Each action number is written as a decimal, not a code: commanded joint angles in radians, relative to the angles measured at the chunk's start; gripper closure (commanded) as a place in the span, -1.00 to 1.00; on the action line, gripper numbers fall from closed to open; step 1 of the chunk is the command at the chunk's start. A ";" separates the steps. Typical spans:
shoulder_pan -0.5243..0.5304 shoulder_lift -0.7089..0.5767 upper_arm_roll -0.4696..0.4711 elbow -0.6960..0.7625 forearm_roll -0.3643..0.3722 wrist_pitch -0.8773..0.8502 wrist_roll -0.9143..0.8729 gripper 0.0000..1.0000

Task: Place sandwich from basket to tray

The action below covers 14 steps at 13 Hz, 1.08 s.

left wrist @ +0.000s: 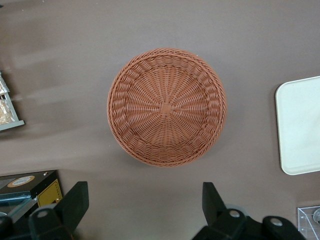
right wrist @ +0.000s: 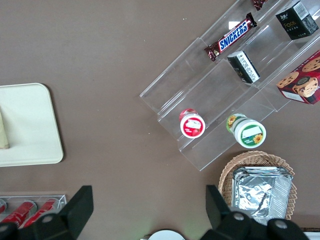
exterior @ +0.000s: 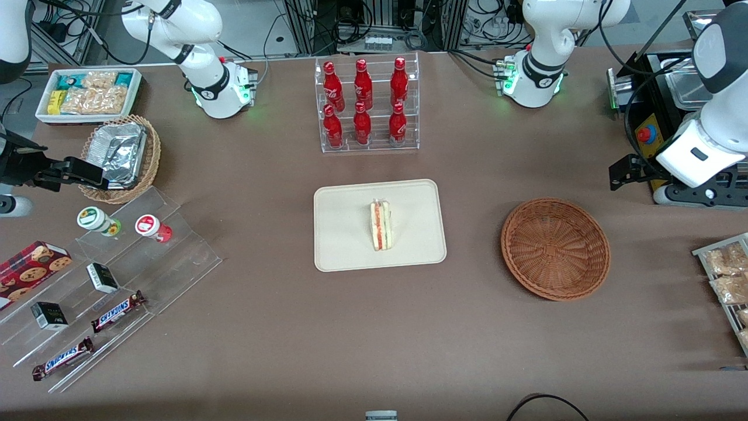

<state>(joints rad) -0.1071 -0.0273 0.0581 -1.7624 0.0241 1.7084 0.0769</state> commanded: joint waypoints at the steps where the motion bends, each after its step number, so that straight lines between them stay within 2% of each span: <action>1: 0.007 -0.056 -0.006 -0.028 -0.007 -0.023 0.003 -1.00; 14: 0.004 -0.023 -0.012 0.078 0.000 -0.092 -0.051 -1.00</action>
<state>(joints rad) -0.1100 -0.0603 0.0497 -1.7107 0.0241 1.6437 0.0420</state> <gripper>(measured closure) 0.000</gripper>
